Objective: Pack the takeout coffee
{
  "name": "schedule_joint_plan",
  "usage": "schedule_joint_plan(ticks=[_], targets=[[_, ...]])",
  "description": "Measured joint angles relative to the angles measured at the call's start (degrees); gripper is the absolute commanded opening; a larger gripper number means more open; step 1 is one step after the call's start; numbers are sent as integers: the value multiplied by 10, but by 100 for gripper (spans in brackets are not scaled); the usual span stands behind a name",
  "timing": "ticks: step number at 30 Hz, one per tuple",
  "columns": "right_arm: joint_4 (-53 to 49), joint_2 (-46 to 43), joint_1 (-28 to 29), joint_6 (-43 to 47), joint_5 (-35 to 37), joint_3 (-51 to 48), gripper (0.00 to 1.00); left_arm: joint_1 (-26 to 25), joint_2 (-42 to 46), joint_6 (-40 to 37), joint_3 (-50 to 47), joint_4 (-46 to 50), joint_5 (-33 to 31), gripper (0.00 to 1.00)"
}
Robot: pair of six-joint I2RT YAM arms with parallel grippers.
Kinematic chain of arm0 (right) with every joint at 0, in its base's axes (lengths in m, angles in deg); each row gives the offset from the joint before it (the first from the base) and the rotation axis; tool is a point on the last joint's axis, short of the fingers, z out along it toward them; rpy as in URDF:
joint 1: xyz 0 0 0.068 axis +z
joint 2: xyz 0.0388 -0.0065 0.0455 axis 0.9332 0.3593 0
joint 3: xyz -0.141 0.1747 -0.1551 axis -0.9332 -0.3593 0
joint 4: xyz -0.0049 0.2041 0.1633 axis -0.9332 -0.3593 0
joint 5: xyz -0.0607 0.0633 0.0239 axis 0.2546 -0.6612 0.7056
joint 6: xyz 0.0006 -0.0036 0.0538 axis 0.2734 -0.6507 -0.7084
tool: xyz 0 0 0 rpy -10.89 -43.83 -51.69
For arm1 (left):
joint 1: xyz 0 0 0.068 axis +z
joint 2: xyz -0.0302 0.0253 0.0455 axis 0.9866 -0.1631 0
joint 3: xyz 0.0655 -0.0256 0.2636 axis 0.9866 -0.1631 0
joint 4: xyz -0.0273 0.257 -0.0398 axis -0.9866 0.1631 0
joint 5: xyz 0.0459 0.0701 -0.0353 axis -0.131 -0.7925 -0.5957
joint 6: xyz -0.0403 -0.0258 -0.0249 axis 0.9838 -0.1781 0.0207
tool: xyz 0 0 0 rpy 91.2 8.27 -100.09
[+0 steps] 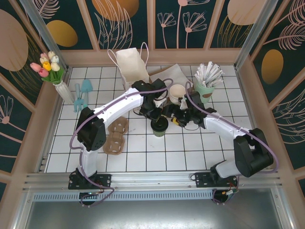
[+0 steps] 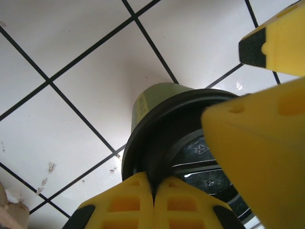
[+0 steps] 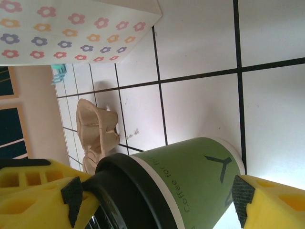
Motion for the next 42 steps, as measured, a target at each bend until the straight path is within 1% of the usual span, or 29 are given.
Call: schedule_joint_plan(ticks=[5, 13, 18, 29, 34, 42], targets=[[-19, 32, 7, 2, 9, 29, 88, 0, 1, 0, -3, -5, 2, 0], [-31, 47, 12, 2, 19, 28, 91, 0, 5, 0, -10, -11, 3, 0], [-14, 54, 12, -3, 19, 19, 93, 0, 7, 1, -12, -13, 4, 0], [16, 59, 13, -12, 19, 8, 94, 0, 9, 3, -16, -18, 4, 0], [-1, 27, 17, -9, 44, 2, 95, 0, 9, 8, -17, -18, 3, 0], [-23, -64, 16, 11, 60, -60, 93, 0, 9, 22, -17, -19, 2, 0]])
